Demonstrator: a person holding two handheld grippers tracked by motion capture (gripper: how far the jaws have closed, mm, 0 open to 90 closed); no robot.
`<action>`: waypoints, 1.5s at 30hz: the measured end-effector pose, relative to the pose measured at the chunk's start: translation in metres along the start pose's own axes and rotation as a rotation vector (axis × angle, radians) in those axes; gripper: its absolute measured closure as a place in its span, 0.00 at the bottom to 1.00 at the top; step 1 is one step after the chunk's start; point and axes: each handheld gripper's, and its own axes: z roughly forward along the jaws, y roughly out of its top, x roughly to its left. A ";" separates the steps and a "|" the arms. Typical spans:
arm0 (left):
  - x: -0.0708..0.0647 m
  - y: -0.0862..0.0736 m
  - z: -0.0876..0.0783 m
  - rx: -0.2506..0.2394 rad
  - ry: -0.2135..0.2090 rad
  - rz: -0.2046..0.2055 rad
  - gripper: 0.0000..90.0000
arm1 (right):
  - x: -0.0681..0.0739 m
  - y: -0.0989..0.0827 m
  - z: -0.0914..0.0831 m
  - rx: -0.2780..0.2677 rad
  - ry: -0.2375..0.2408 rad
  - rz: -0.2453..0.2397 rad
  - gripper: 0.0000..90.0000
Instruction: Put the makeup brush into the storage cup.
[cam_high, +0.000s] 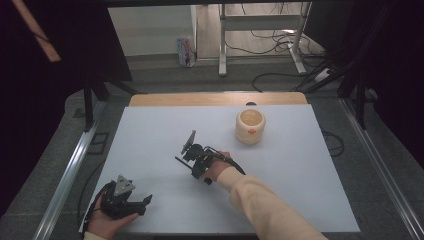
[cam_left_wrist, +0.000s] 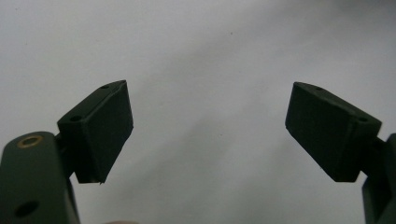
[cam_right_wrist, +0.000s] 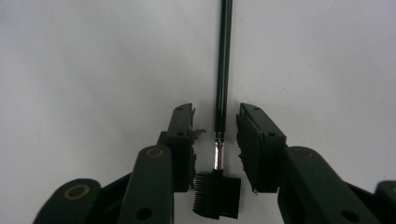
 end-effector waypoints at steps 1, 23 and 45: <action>0.000 0.000 0.000 0.000 0.000 0.000 0.17 | 0.001 0.000 0.001 0.010 -0.006 0.001 0.76; 0.000 0.000 0.000 0.000 0.001 0.000 0.17 | 0.005 0.001 0.002 0.021 -0.048 -0.009 0.94; 0.000 0.000 0.000 0.003 0.003 0.000 0.17 | -0.005 -0.008 -0.027 -0.055 0.009 -0.015 0.95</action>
